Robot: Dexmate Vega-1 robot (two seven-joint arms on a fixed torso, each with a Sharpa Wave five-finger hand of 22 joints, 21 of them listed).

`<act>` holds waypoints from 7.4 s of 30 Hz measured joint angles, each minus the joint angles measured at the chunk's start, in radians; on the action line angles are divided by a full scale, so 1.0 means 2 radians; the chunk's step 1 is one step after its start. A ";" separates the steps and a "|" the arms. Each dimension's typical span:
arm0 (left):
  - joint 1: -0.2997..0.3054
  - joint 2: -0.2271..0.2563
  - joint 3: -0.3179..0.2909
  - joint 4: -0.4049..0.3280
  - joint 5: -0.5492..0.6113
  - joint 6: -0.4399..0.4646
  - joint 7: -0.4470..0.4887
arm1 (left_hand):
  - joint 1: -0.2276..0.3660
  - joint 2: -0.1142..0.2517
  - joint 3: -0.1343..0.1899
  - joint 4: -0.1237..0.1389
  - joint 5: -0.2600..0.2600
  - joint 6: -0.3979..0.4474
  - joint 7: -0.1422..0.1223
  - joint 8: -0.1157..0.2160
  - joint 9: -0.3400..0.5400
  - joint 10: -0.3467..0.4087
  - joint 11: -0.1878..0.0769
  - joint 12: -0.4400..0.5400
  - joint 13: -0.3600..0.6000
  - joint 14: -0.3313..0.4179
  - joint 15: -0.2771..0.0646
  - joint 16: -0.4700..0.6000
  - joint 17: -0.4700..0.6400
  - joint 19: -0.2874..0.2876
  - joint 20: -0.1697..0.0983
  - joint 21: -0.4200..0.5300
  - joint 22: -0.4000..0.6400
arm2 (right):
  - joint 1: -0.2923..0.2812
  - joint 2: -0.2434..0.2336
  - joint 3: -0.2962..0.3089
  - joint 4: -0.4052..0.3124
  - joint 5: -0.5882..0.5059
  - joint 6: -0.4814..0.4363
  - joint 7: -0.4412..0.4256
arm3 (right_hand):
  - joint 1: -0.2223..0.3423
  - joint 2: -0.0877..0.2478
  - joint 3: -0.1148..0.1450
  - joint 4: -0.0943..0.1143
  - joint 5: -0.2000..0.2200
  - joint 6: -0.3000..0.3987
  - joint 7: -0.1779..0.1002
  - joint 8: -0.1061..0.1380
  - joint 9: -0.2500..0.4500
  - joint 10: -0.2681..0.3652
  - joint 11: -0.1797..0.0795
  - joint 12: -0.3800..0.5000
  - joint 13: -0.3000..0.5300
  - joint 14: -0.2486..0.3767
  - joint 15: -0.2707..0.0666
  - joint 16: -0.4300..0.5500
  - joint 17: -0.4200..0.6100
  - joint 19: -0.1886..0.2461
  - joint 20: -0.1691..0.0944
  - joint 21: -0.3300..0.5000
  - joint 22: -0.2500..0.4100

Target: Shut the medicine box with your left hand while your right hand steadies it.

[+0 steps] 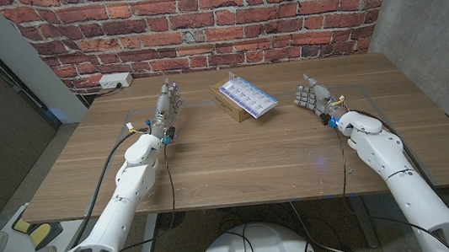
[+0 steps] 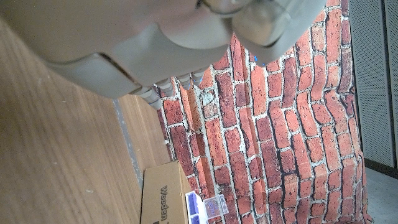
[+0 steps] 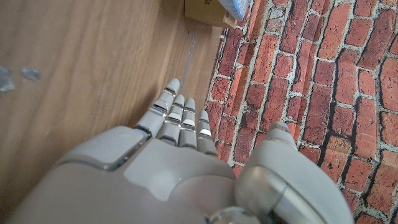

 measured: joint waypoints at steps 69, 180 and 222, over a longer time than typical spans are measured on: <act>0.005 -0.008 -0.016 0.003 0.007 -0.001 -0.014 | 0.000 0.000 -0.005 0.001 0.000 0.000 0.003 0.000 0.000 0.000 0.000 -0.004 0.002 0.000 0.000 -0.001 0.000 0.000 0.000 -0.011 0.000 | 0.090 -0.054 -0.071 0.037 0.007 -0.151 0.191 | -0.023 -0.011 -0.027 0.000 0.017 0.117 0.010 0.003 0.007 0.153 0.016 0.011 0.005 0.213 -0.023 0.013 0.006 0.148 -0.011 0.058 0.009; -0.002 0.009 0.007 -0.095 0.034 0.106 0.026 | 0.185 -0.006 -0.010 -0.100 -0.084 0.161 0.087 0.057 -0.001 0.233 0.065 0.056 0.005 0.250 0.019 0.074 0.012 0.174 0.055 0.056 0.000 | 0.058 -0.013 -0.055 0.064 -0.054 0.117 0.148 | 0.359 -0.003 0.055 -0.041 0.002 0.383 -0.044 0.091 0.065 0.412 -0.089 0.131 0.176 0.472 -0.160 0.262 0.285 0.187 -0.071 0.368 0.183; -0.032 0.078 0.034 -0.189 0.047 0.239 -0.025 | 0.164 -0.051 -0.048 -0.098 -0.088 0.221 0.108 0.065 0.006 0.257 0.076 0.047 0.007 0.272 0.035 0.070 0.012 0.220 0.073 0.060 -0.002 | 0.050 -0.037 -0.065 0.087 -0.120 0.267 0.142 | 0.359 -0.003 0.054 -0.019 0.008 0.372 -0.055 0.087 0.076 0.406 -0.095 0.124 0.193 0.456 -0.145 0.247 0.321 0.114 -0.059 0.420 0.205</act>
